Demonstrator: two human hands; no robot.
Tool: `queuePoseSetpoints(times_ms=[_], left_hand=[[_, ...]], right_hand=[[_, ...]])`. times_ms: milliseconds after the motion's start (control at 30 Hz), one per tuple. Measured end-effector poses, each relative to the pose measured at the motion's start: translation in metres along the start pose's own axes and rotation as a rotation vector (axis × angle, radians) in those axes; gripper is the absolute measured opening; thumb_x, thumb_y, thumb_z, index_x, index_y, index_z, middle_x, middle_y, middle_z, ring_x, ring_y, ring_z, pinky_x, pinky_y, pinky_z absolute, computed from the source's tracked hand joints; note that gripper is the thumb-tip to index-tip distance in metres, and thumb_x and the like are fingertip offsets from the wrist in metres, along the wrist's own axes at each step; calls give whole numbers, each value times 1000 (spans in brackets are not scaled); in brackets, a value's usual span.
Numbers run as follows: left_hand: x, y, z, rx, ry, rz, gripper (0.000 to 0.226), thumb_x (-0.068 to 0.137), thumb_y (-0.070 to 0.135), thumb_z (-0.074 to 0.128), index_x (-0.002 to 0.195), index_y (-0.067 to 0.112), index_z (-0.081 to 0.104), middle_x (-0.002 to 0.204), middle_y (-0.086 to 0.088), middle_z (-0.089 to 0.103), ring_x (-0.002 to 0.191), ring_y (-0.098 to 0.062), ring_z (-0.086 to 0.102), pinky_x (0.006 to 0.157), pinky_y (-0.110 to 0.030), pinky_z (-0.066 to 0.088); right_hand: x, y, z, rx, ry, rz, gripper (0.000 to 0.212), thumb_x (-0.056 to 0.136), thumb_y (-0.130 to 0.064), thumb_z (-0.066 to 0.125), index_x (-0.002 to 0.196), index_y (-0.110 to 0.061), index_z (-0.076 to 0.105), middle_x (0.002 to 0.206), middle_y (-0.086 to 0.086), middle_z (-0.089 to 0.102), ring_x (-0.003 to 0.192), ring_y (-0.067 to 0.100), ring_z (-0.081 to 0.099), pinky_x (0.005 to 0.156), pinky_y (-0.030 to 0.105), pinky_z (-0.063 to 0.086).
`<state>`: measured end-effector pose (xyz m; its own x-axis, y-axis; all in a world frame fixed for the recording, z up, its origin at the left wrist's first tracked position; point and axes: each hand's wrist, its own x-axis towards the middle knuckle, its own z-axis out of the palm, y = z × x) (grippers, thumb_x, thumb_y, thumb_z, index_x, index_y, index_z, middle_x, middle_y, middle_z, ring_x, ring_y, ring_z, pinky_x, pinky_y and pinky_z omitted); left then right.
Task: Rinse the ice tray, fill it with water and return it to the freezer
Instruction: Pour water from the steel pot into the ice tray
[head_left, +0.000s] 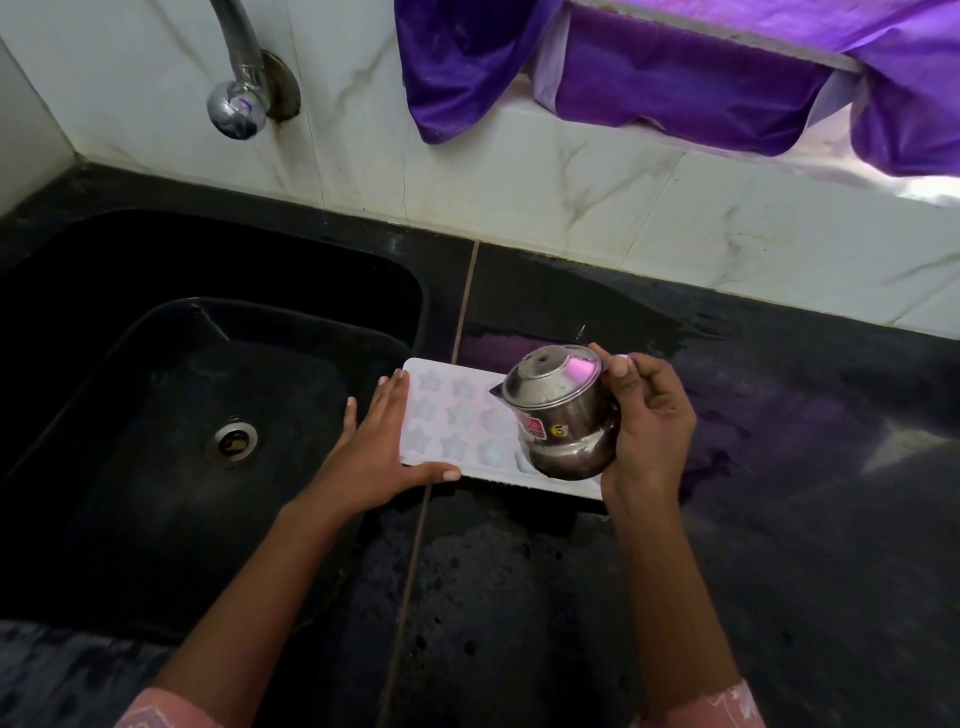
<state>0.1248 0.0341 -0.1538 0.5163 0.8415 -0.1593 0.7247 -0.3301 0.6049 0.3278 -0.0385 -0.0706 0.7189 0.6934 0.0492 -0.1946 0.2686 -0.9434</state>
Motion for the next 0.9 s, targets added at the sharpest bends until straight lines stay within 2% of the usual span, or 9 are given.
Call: queuePoseSetpoints(times_ms=[67, 133, 233, 667, 900], left_hand=[[0, 0, 0, -5, 3, 9, 136, 50, 87, 47, 147, 18, -17, 157, 6, -16, 132, 3, -23, 109, -33, -20], [-1, 0, 0, 4, 2, 7, 131, 58, 80, 57, 147, 17, -17, 157, 5, -16, 132, 3, -22, 109, -33, -19], [-1, 1, 0, 5, 15, 9, 122, 66, 69, 59, 147, 16, -16, 157, 4, -15, 135, 1, -20, 110, -35, -18], [-2, 2, 1, -28, 16, 6, 121, 67, 68, 60, 148, 17, -14, 157, 4, -14, 141, -5, -18, 110, -34, -18], [-3, 2, 0, -26, 11, 8, 122, 65, 70, 58, 148, 17, -15, 157, 5, -14, 140, -4, -19, 110, -35, -18]], right_hand=[[-1, 0, 4, 0, -22, -1, 8, 72, -15, 66, 75, -12, 60, 75, -4, 73, 84, 12, 69, 76, 22, 54], [-1, 0, 8, -23, -41, -9, 6, 75, -11, 66, 74, -13, 60, 74, -5, 72, 84, 12, 69, 74, 20, 53], [-2, -1, 12, -75, -67, -30, 15, 79, -2, 63, 73, -15, 60, 71, -9, 72, 81, 8, 69, 73, 18, 52], [-3, -2, 15, -125, -94, -59, 17, 80, 1, 63, 73, -15, 61, 69, -12, 71, 79, 6, 68, 71, 16, 51], [-2, 0, 15, -82, -63, -23, 17, 79, -4, 65, 71, -19, 63, 73, -6, 72, 81, 13, 67, 72, 20, 52]])
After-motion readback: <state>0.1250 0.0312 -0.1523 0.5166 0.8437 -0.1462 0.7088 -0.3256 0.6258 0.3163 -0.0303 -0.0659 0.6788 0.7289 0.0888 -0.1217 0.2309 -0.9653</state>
